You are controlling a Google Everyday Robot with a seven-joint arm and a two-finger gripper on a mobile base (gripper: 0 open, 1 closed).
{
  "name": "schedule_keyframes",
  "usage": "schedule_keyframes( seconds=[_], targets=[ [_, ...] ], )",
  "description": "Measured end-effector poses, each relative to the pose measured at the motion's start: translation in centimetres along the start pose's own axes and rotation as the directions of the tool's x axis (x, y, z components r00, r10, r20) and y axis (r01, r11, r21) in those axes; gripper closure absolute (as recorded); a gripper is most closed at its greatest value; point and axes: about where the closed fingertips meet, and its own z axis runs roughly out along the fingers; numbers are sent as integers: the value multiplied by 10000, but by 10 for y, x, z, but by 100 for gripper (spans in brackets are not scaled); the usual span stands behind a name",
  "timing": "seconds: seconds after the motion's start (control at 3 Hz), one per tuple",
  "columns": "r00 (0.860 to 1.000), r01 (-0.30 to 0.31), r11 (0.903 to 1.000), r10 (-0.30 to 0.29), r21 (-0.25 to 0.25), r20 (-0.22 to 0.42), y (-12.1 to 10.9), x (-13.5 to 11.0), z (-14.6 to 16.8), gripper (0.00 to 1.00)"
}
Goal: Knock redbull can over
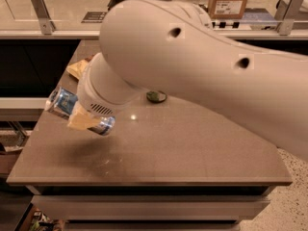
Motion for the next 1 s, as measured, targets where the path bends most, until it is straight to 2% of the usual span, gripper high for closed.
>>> schedule_keyframes(
  seconds=[0.33,0.67,1.0],
  targets=[
    [9926,-294,9995,282,-84,-1182,-1,10,7,100],
    [9650,-1761,9842,1687,-194,-2007,-1,25,18,100],
    [9297,-2952,9550,2802,-287,-2391,2,37,28,100]
  ],
)
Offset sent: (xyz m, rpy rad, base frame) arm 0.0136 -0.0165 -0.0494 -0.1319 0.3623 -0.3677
